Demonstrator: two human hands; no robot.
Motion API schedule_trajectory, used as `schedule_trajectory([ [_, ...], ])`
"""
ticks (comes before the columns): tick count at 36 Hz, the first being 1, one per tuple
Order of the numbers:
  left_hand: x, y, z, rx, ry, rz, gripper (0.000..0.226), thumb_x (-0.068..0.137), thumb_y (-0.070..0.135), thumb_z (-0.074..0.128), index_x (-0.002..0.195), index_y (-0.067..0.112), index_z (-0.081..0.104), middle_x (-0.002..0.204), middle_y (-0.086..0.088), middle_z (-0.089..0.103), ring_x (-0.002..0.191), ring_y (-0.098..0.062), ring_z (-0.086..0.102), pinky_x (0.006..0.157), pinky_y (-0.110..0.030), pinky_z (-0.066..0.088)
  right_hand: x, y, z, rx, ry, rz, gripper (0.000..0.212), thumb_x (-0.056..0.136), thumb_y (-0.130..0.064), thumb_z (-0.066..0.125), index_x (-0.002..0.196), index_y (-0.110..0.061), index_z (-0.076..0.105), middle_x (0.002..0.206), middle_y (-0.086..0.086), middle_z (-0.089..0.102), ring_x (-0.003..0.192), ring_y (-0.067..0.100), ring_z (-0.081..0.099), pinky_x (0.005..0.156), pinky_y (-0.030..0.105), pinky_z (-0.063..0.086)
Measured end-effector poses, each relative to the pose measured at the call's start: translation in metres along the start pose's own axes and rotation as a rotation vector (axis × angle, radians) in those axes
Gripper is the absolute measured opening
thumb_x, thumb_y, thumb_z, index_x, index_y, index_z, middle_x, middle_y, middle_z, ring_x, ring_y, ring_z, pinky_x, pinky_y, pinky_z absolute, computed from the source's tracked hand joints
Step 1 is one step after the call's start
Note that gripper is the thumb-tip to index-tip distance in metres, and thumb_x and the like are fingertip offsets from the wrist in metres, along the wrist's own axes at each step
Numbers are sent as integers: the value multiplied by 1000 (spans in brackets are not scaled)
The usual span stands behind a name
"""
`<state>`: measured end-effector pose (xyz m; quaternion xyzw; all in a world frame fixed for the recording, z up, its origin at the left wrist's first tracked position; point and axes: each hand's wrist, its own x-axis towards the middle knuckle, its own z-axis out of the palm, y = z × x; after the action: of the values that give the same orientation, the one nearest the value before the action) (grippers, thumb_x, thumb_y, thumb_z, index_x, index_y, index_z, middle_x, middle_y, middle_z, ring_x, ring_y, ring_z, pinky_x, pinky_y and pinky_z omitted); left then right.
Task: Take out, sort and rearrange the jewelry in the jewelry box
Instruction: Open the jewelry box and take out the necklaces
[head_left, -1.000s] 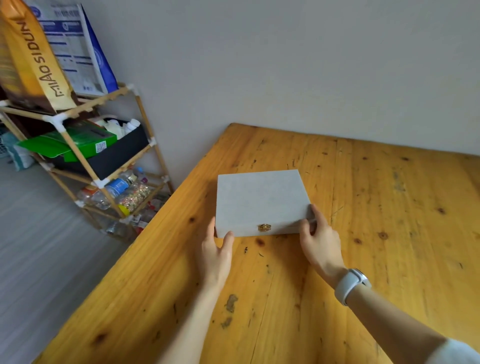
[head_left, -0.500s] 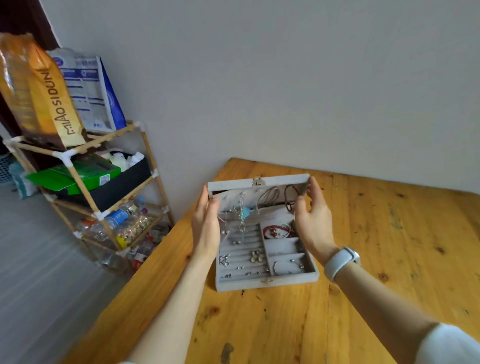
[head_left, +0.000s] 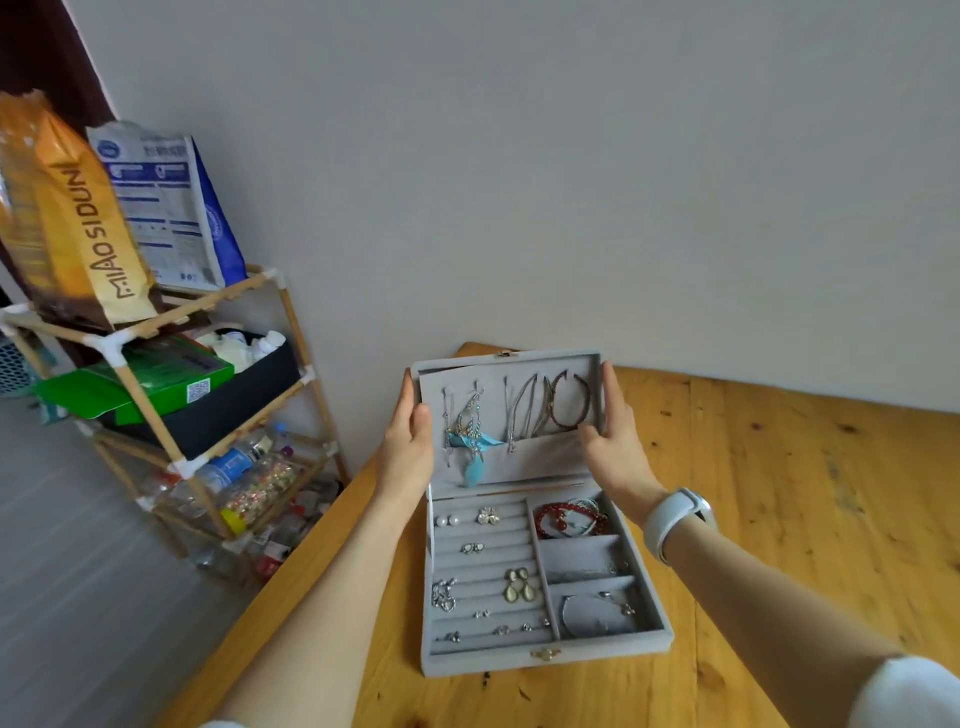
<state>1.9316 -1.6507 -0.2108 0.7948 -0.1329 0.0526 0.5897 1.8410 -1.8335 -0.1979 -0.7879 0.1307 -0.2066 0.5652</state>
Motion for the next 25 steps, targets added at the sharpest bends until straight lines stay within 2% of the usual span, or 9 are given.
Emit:
schedule_trajectory([
  [3,0,-4,1,20,36,21,46,101,21,31,146,27,21,142,2,42,128,-15,41,88,-13,31,-4,3,1,1,7,10,71,93,-1,38,145,-37,6,143,5,24,114,10,34,96,20,22],
  [7,-8,-5,-1,6,42,61,47,101,16,32,146,23,22,141,0,44,117,-3,40,85,-4,30,-12,4,1,-12,43,-4,71,93,-2,38,144,-40,7,136,6,28,98,8,36,91,18,25],
  [11,-19,-6,-4,12,32,79,46,101,16,32,146,21,22,141,1,43,117,0,37,84,1,28,-25,6,-1,-23,64,-39,70,92,-1,39,145,-37,9,136,1,27,102,2,32,91,13,24],
  [14,-21,-3,-7,27,18,83,47,100,14,33,146,16,24,141,1,42,121,0,35,84,7,25,-29,6,3,-157,188,-62,65,91,-6,43,146,-26,14,138,8,30,118,16,37,99,21,26],
  [15,-22,-2,-8,34,8,90,47,100,14,34,146,16,24,141,0,42,124,-3,37,90,3,27,-29,4,6,-229,256,-103,62,90,-6,44,145,-19,19,137,13,33,123,22,36,100,24,26],
  [17,-22,0,-12,45,-1,97,49,99,15,37,146,18,24,137,-5,49,126,-14,45,102,-18,35,-29,-4,12,-357,348,-213,54,88,-6,48,139,-12,33,131,15,41,122,26,38,100,32,30],
  [18,-21,1,-14,59,10,99,50,98,17,39,146,21,23,132,-7,53,121,-19,49,102,-27,39,-29,-9,16,-400,350,-267,48,87,-6,49,135,-11,40,128,14,46,118,27,41,98,36,34],
  [22,-17,8,-25,179,33,175,52,96,14,42,144,27,26,127,-6,55,110,-21,55,91,-25,39,-30,-28,37,-489,205,-469,26,87,-6,52,112,-8,59,104,10,59,99,27,51,85,43,45],
  [25,-11,8,-33,270,-13,194,53,94,8,42,142,29,32,107,-10,62,92,-20,59,90,-36,47,-25,-36,61,-516,144,-477,19,88,-11,54,102,-6,64,93,12,61,91,30,51,78,41,45],
])
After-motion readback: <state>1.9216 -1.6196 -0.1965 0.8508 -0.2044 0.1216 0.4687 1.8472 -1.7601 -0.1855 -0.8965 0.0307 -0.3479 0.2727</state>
